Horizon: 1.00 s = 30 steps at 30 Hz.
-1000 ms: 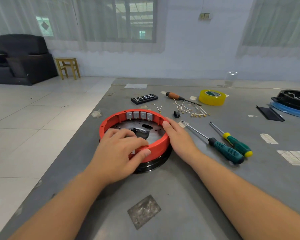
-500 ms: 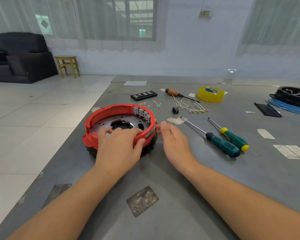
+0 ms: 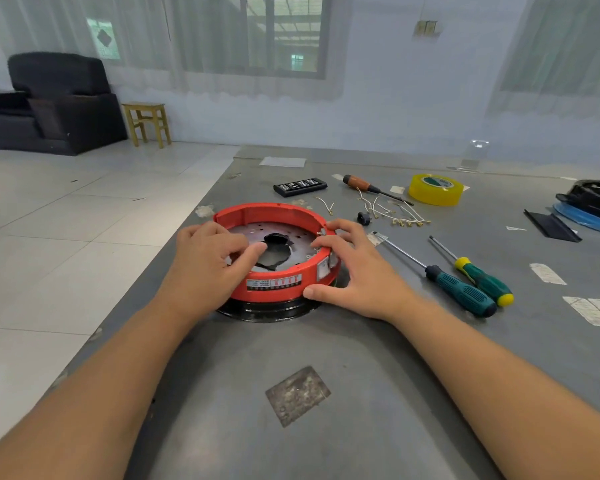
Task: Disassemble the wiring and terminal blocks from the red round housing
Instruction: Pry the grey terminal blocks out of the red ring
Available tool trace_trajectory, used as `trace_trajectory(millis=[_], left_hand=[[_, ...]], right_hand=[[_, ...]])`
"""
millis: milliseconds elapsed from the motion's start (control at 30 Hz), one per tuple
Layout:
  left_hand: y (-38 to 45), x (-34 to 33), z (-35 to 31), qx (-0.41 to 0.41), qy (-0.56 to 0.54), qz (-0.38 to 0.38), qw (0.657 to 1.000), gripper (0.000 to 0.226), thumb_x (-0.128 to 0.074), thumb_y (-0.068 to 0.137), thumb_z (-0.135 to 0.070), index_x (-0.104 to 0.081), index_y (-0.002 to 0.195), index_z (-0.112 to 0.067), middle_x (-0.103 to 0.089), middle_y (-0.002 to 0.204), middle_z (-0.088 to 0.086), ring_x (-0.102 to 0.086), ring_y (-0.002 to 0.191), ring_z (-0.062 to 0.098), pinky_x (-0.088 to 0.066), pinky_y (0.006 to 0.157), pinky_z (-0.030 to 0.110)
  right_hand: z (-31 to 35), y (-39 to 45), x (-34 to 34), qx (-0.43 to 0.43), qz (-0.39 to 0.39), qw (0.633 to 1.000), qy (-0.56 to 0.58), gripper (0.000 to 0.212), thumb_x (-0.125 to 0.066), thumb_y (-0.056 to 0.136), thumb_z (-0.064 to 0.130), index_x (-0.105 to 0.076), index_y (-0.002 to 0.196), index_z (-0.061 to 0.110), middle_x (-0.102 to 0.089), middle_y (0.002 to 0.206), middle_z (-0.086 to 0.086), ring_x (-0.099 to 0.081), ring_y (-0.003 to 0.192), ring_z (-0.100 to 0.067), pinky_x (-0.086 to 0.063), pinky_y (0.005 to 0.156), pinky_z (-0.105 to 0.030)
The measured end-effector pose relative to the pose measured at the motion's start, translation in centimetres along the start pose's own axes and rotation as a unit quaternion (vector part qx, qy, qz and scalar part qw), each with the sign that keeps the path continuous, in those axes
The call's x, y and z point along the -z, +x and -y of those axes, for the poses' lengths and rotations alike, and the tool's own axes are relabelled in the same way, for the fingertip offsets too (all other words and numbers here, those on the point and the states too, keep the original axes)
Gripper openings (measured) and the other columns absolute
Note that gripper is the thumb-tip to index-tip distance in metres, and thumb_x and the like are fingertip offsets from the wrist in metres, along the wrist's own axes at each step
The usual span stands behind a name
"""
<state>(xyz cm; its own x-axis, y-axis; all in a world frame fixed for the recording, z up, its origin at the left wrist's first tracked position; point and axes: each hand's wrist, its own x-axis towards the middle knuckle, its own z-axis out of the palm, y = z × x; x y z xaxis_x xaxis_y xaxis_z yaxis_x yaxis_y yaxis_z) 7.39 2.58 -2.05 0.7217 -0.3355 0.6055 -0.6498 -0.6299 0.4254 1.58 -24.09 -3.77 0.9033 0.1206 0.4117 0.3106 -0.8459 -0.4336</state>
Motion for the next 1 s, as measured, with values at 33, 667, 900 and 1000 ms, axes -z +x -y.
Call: trace_trajectory(millis=[33, 667, 900, 1000], left_hand=[[0.0, 0.0, -0.6, -0.019, 0.023, -0.002, 1.0, 0.048, -0.046, 0.097, -0.057, -0.071, 0.073, -0.024, -0.064, 0.077, -0.009, -0.049, 0.092, -0.002, -0.026, 0.09, 0.033], [-1.1, -1.8, -0.9, -0.048, -0.028, 0.039, 0.998, 0.03, -0.048, 0.085, -0.067, -0.067, 0.102, -0.051, -0.049, 0.099, -0.022, -0.036, 0.108, 0.003, -0.016, 0.097, 0.03], [-2.1, -2.0, -0.8, -0.068, 0.031, 0.021, 0.997, 0.038, -0.043, 0.096, -0.057, -0.069, 0.115, -0.037, -0.062, 0.107, -0.024, -0.043, 0.124, 0.025, -0.021, 0.104, 0.043], [-2.7, -2.5, -1.2, -0.052, 0.058, 0.022, 0.997, 0.045, -0.044, 0.096, -0.061, -0.07, 0.12, -0.032, -0.064, 0.114, -0.01, -0.044, 0.126, 0.03, -0.025, 0.11, 0.05]], right_hand=[[0.6, -0.2, -0.3, -0.007, -0.021, 0.999, -0.032, 0.078, -0.067, 0.065, 0.086, -0.05, 0.129, 0.046, -0.023, 0.145, 0.016, -0.038, 0.131, -0.01, -0.044, 0.11, -0.044], [1.4, -1.4, -1.2, 0.02, -0.066, 0.996, -0.052, 0.074, -0.062, 0.077, 0.077, -0.049, 0.139, 0.04, -0.03, 0.141, 0.015, -0.047, 0.119, -0.008, -0.048, 0.103, -0.035], [-0.9, -3.0, 2.2, -0.084, -0.124, 0.939, -0.311, 0.054, -0.056, 0.095, 0.04, -0.044, 0.146, 0.028, -0.048, 0.146, -0.003, -0.049, 0.13, -0.029, -0.04, 0.105, -0.046], [-2.8, -4.6, 4.5, -0.228, -0.093, 0.88, -0.406, 0.057, -0.055, 0.089, 0.019, -0.043, 0.144, 0.021, -0.054, 0.137, -0.012, -0.053, 0.122, -0.036, -0.039, 0.101, -0.045]])
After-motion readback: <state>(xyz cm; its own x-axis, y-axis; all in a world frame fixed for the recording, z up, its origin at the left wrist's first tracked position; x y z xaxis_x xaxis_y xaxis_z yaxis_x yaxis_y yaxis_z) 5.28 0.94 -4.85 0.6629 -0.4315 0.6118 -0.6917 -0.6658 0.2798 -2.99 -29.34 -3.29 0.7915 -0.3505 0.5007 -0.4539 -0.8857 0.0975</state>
